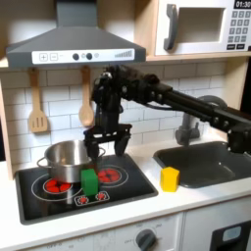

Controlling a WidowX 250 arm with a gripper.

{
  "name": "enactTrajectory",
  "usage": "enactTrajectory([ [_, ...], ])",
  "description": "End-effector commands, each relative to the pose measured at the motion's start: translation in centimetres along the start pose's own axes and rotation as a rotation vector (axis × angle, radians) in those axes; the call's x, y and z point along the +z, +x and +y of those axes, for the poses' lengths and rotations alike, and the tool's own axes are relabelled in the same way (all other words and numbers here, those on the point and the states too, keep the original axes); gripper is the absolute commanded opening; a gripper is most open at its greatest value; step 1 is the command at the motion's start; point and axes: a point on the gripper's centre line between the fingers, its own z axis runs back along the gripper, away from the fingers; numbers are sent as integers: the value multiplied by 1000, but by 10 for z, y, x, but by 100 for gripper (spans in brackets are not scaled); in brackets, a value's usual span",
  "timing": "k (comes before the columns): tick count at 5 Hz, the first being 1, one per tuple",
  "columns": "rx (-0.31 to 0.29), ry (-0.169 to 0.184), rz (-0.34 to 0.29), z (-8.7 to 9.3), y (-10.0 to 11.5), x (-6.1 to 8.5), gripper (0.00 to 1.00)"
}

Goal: Reach green block

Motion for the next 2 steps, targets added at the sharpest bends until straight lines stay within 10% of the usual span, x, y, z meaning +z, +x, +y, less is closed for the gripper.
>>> enactTrajectory([
  [1,1,9,10,5,15,-17,100],
  [2,13,11,39,10,19,-31,100],
])
